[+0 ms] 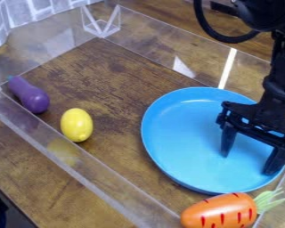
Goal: Move the carrot to the right side
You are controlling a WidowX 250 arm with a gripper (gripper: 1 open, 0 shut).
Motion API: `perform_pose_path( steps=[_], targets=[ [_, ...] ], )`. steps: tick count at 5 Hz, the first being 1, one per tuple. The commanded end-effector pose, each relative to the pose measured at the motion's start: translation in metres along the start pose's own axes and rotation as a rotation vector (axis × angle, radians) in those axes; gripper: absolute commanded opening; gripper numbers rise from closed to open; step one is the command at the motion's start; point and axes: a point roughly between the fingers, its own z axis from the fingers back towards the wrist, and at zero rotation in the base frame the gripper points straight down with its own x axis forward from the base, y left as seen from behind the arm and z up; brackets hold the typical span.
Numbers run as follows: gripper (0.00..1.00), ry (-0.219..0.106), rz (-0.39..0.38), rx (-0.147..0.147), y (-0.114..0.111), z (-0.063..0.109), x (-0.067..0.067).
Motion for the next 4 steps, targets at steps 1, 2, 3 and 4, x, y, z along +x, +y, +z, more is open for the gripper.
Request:
perform_pose_path(
  steps=[1, 2, 3, 4],
  targets=[
    [1.0, 0.041, -0.087, 0.028, -0.006, -0.013, -0.023],
    [1.0, 0.035, -0.191, 0.038, 0.005, -0.008, -0.032],
    [1.0, 0.013, -0.302, 0.043, 0.013, 0.002, -0.042],
    [1.0, -0.015, -0.315, 0.042, 0.008, 0.007, -0.041]
  ],
)
